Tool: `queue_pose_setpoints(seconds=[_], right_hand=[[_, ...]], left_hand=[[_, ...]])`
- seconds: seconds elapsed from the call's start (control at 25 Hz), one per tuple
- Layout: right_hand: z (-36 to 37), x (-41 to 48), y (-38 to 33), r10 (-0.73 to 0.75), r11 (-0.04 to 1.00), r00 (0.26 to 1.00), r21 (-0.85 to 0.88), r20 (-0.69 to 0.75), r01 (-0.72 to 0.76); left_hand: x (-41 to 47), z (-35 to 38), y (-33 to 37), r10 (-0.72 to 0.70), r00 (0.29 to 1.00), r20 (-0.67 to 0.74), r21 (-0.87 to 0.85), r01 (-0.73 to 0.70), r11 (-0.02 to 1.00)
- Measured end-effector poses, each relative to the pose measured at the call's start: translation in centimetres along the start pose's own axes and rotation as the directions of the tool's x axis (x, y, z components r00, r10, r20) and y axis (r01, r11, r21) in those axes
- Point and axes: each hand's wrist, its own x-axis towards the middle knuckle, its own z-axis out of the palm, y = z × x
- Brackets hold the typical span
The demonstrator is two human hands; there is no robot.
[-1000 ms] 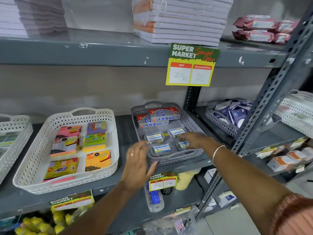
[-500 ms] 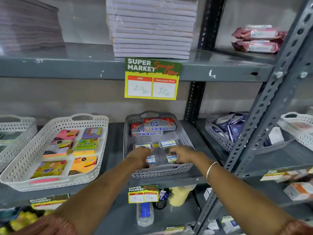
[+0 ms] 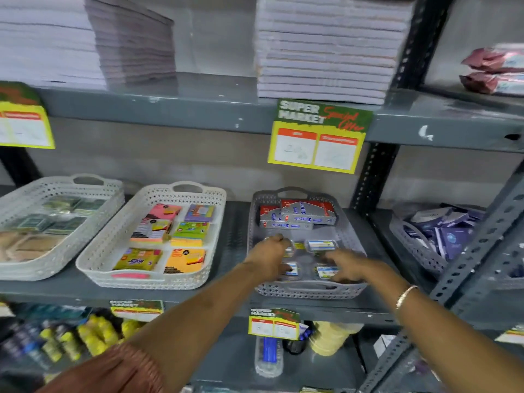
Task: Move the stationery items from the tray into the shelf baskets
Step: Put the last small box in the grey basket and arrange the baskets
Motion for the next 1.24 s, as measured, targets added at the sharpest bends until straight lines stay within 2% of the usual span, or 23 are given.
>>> queue_pose_setpoints(seconds=[0.08, 0.16, 0.24, 0.32, 0.4, 0.44, 0.52, 0.56, 0.64, 0.76, 1.0, 1.24], right_hand=[[-1.6, 0.4, -1.5, 0.003, 0.999, 0.989, -0.043, -0.146, -0.01], [-3.5, 1.2, -5.6, 0.018, 0.996, 0.928, 0.087, -0.373, 0.016], [-4.7, 1.7, -11.6, 0.011, 0.977, 0.854, 0.186, -0.52, 0.1], [-4.9, 2.6, -18.3, -0.12, 0.956, 0.826, 0.16, -0.55, 0.245], [-4.1, 4.7, -24.5, -0.253, 0.936, 0.865, 0.117, -0.433, 0.332], [-3.6, 5.9, -26.6, -0.274, 0.944, 0.906, 0.088, -0.322, 0.317], [-2.4, 8.0, -29.8, -0.237, 0.971, 0.966, 0.002, -0.104, 0.239], [-1.8, 8.8, -30.9, -0.195, 0.98, 0.98, -0.039, -0.032, 0.194], [-0.4, 9.6, -31.8, -0.138, 0.986, 0.99, -0.094, -0.002, 0.137], [0.5, 10.1, -32.0, -0.076, 0.995, 0.997, -0.069, -0.032, 0.074], [0.8, 10.7, -32.1, -0.116, 0.992, 0.992, -0.043, -0.04, 0.115], [0.1, 10.5, -32.4, -0.125, 0.991, 0.992, -0.051, 0.003, 0.125]], left_hand=[[-1.8, -2.2, -1.3, 0.047, 0.982, -0.184, -0.043, -0.055, 0.998], [-4.1, -4.8, -4.9, -0.006, 0.952, -0.305, -0.073, -0.017, 0.997], [-6.6, -7.2, -10.4, -0.099, 0.95, -0.295, -0.075, 0.08, 0.994], [-9.1, -9.0, -17.3, -0.211, 0.965, -0.154, -0.008, 0.212, 0.977], [-11.4, -10.0, -23.2, -0.265, 0.963, 0.053, 0.106, 0.258, 0.96], [-12.4, -10.3, -24.9, -0.248, 0.954, 0.168, 0.142, 0.226, 0.964], [-13.6, -10.2, -27.8, -0.194, 0.92, 0.34, 0.11, 0.166, 0.98], [-14.0, -10.1, -28.9, -0.16, 0.911, 0.38, 0.094, 0.134, 0.986], [-14.0, -9.5, -29.9, -0.083, 0.927, 0.366, 0.131, 0.037, 0.991], [-13.4, -7.6, -30.8, -0.003, 0.931, 0.365, 0.189, -0.071, 0.979], [-13.3, -7.0, -31.1, 0.01, 0.951, 0.311, 0.243, -0.089, 0.966], [-13.7, -7.5, -30.2, -0.039, 0.953, 0.301, 0.265, -0.045, 0.963]])
